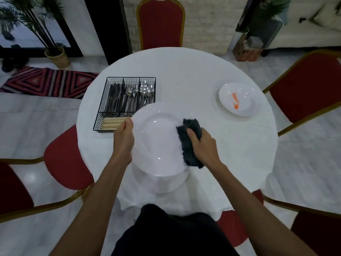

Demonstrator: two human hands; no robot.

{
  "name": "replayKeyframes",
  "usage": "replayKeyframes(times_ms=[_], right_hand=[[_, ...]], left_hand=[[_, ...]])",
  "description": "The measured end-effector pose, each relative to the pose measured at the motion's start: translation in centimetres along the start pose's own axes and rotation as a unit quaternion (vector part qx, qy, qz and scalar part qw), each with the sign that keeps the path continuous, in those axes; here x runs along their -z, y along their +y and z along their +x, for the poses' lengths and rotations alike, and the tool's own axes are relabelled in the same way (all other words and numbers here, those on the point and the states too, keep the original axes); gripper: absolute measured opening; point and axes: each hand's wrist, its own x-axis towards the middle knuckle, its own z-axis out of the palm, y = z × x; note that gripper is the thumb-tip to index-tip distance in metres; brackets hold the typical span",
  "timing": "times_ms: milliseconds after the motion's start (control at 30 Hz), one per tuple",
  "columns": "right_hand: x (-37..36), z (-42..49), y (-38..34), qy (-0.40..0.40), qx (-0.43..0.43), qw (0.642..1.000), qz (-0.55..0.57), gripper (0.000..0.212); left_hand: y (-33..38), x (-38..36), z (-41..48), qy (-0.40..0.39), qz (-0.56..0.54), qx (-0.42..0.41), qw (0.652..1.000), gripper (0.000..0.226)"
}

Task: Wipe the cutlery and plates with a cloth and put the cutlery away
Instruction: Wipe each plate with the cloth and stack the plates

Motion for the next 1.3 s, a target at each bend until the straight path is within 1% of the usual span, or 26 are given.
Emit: replayKeyframes(times_ms=[67, 133, 267, 333, 367, 433, 500, 700, 833, 900, 967, 1033, 1067, 1133, 1200, 1233, 1300], right_hand=[[-0.7, -0.2, 1.8, -0.048, -0.023, 0.997, -0.047, 0.046], [-1.2, 0.1, 2.8, -0.088, -0.024, 0.990, -0.105, 0.047], [-2.1, 0.6, 3.6, -0.114, -0.022, 0.979, -0.170, 0.043], [-2.4, 1.0, 3.8, -0.123, -0.031, 0.971, -0.202, 0.042], [-2.6, 1.2, 3.8, -0.125, -0.035, 0.968, -0.216, 0.042], [-3.1, 1.7, 4.1, -0.124, -0.041, 0.962, -0.239, 0.042], [-3.4, 1.9, 4.6, -0.102, -0.057, 0.961, -0.250, 0.041], [-4.2, 1.4, 5.7, -0.031, -0.083, 0.974, -0.207, 0.034], [-3.8, 0.9, 4.9, 0.065, -0.062, 0.989, -0.117, 0.038], [-3.3, 0.7, 4.4, 0.086, -0.059, 0.991, -0.082, 0.037], [-3.2, 0.5, 4.2, 0.067, -0.069, 0.994, -0.056, 0.037], [-3.3, 0.2, 4.4, 0.030, -0.083, 0.995, -0.048, 0.038], [-3.5, 0.0, 4.5, 0.008, -0.085, 0.995, -0.057, 0.037], [-4.1, -0.6, 4.9, -0.033, -0.081, 0.991, -0.098, 0.036], [-4.8, -1.3, 5.7, -0.047, -0.085, 0.987, -0.130, 0.034], [-5.1, -1.6, 6.1, -0.043, -0.090, 0.988, -0.122, 0.034], [-5.5, -1.6, 6.5, -0.033, -0.111, 0.991, -0.073, 0.033]], left_hand=[[-2.4, 0.7, -0.1, 0.015, -0.002, 0.056, 0.998, 0.029], [-5.0, 1.9, -0.1, 0.032, 0.018, 0.085, 0.996, 0.028], [-8.3, 3.3, 0.6, 0.062, 0.130, 0.071, 0.987, 0.036], [-8.9, 3.4, 0.8, 0.068, 0.179, 0.064, 0.979, 0.032], [-9.2, 3.6, 1.0, 0.071, 0.198, 0.060, 0.976, 0.029], [-9.9, 3.9, 1.5, 0.077, 0.222, 0.054, 0.970, 0.032], [-10.7, 4.0, 1.8, 0.078, 0.235, 0.043, 0.968, 0.031], [-11.3, 4.8, 3.2, 0.077, 0.284, -0.012, 0.956, 0.023], [-11.7, 4.7, 3.8, 0.062, 0.314, -0.040, 0.947, 0.016], [-11.9, 4.6, 4.0, 0.067, 0.319, -0.056, 0.944, 0.018], [-12.1, 4.4, 4.1, 0.073, 0.330, -0.077, 0.938, 0.017], [-11.8, 3.6, 4.2, 0.076, 0.343, -0.102, 0.931, 0.015], [-11.6, 3.1, 4.2, 0.081, 0.349, -0.114, 0.927, 0.015], [-11.4, 2.6, 3.9, 0.121, 0.359, -0.119, 0.918, 0.020], [-12.1, 2.4, 2.7, 0.156, 0.362, -0.085, 0.915, 0.027], [-12.8, 2.2, 2.1, 0.152, 0.355, -0.063, 0.920, 0.031], [-13.8, 1.4, 1.3, 0.128, 0.327, -0.032, 0.936, 0.038]])
